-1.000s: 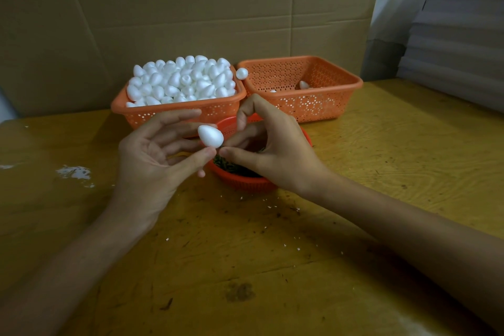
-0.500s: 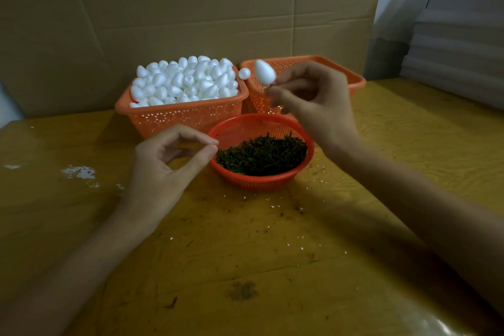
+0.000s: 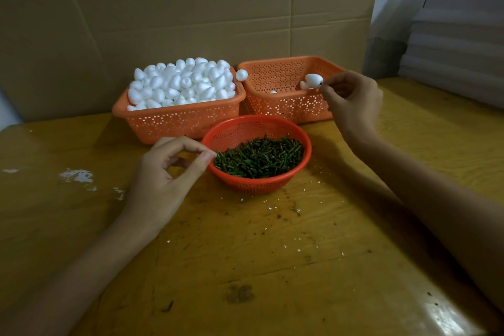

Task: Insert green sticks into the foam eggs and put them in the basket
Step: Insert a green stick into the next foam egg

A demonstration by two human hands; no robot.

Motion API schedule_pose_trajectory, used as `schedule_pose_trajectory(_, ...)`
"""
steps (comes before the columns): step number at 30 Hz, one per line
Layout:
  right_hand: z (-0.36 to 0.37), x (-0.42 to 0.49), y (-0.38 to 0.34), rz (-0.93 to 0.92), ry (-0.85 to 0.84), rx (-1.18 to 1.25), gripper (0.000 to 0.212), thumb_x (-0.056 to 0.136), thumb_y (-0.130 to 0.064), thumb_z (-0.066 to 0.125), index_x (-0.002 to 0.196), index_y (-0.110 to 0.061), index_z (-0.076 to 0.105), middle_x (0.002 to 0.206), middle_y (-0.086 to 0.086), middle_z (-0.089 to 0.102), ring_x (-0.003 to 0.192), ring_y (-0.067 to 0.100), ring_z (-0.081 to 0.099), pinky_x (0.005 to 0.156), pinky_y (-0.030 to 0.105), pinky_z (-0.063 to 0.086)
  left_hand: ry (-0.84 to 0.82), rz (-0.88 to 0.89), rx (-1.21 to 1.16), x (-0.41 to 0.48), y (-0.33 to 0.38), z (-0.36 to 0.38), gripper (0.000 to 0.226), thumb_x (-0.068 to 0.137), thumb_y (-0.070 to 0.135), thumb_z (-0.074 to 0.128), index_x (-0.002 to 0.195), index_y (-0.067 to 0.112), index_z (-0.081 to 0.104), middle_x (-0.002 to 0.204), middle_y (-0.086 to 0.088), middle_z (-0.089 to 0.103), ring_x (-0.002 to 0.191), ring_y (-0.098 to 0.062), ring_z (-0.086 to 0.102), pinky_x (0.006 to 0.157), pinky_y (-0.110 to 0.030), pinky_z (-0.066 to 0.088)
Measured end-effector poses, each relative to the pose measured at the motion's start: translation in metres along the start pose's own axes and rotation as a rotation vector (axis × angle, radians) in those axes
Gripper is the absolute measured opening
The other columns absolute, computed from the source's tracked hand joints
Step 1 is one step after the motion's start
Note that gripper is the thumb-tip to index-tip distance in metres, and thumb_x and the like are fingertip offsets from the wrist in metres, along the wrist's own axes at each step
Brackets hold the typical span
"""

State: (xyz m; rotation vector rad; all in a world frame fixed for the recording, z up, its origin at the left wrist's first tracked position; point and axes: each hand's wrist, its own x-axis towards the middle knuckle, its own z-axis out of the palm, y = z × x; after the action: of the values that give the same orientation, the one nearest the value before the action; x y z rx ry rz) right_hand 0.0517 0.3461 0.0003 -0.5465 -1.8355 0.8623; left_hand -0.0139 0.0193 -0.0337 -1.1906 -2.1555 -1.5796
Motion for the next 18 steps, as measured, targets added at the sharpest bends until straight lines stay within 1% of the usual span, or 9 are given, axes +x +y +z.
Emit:
schedule_pose_trajectory(4,-0.001,0.0023,0.0036,0.005,-0.001,-0.029,0.01,0.094,-0.022,0.075,0.102,-0.018,0.079,0.095,-0.006,0.077,0.085,0.006,0.073,0.08,0.039,0.064,-0.011,0.004,0.041,-0.0006,0.0013,0.0001,0.011,0.099,0.028,0.072,0.098,0.019,0.079,0.102,0.0,0.073,0.109,-0.015,0.063,0.085,-0.03,0.055)
schedule_pose_trajectory(8,-0.0005,0.0045,0.0048,0.013,-0.002,-0.024,0.011,0.095,-0.021,0.074,0.105,-0.016,0.078,0.097,-0.003,0.077,0.087,0.009,0.073,0.081,0.041,0.064,-0.013,0.008,0.049,-0.0012,0.0019,0.0006,0.011,0.098,0.028,0.073,0.097,0.019,0.079,0.103,0.0,0.072,0.11,-0.016,0.063,0.085,-0.031,0.055)
schedule_pose_trajectory(13,0.0018,0.0056,0.0048,-0.006,-0.005,-0.004,0.012,0.095,-0.021,0.074,0.104,-0.014,0.078,0.096,-0.002,0.077,0.086,0.011,0.073,0.08,0.042,0.064,-0.006,0.014,0.049,-0.0014,0.0029,0.0019,0.025,0.092,0.043,0.065,0.097,0.022,0.079,0.102,0.003,0.072,0.111,-0.017,0.062,0.085,-0.032,0.054)
schedule_pose_trajectory(18,0.0032,0.0055,0.0058,-0.017,-0.003,-0.01,0.012,0.095,-0.021,0.075,0.104,-0.015,0.078,0.096,-0.003,0.077,0.085,0.009,0.073,0.08,0.04,0.064,-0.015,0.017,0.044,-0.0019,0.0024,0.0027,0.024,0.092,0.044,0.064,0.097,0.024,0.077,0.101,0.01,0.071,0.112,-0.02,0.061,0.085,-0.036,0.054)
